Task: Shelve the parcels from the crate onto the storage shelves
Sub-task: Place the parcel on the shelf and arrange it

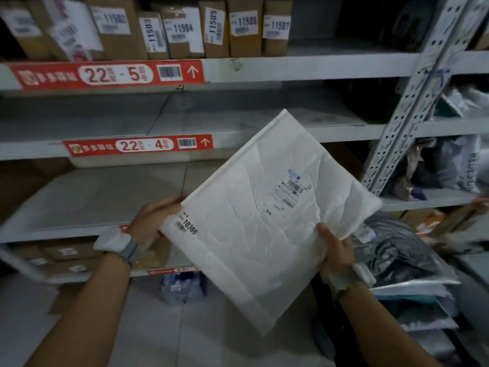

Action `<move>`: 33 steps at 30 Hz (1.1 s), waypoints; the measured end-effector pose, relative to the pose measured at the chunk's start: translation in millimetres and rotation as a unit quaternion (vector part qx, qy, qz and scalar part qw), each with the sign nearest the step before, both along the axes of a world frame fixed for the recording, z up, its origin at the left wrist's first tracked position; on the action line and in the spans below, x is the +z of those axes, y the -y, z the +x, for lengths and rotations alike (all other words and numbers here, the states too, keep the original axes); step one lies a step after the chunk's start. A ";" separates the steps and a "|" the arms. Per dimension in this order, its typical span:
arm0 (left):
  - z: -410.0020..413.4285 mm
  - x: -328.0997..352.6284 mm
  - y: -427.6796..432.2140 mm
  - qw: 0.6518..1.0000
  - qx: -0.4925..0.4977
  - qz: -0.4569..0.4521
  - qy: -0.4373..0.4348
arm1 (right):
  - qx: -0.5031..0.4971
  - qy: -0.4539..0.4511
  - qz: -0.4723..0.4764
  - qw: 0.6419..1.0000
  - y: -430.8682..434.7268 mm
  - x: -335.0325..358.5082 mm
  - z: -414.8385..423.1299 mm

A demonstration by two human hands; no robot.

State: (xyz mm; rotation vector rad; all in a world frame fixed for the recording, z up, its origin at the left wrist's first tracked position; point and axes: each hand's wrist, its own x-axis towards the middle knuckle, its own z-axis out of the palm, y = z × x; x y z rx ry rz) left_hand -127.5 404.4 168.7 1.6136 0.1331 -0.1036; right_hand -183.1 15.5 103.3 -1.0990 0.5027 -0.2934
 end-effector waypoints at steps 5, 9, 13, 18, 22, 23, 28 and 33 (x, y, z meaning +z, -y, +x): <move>-23.4 -7.4 -55.1 0.987 -0.073 0.132 -0.048 | 0.070 0.049 -0.114 0.990 -47.8 37.1 11.9; -39.2 -0.7 -60.1 0.987 -0.087 0.137 -0.021 | 0.125 0.074 -0.162 0.976 -71.5 70.4 38.8; -46.4 -1.2 -65.7 0.995 0.011 0.093 0.040 | 0.188 0.076 -0.177 0.963 -93.1 93.1 69.8; -47.1 1.5 -66.3 0.988 0.093 0.077 0.100 | 0.292 0.073 -0.121 0.946 -111.2 83.0 81.7; -48.3 6.1 -63.8 0.981 0.115 0.090 0.128 | 0.227 0.032 -0.159 0.960 -122.1 62.8 84.7; -49.8 8.2 -63.7 0.983 0.103 0.085 0.128 | 0.190 0.029 -0.186 0.964 -123.8 64.1 86.2; -61.7 15.6 -78.0 0.989 -0.068 0.086 0.099 | 0.097 0.042 -0.264 0.959 -127.1 89.2 95.1; -68.9 10.8 -79.2 0.993 -0.100 0.045 0.032 | 0.068 0.051 -0.294 0.952 -116.3 105.2 110.9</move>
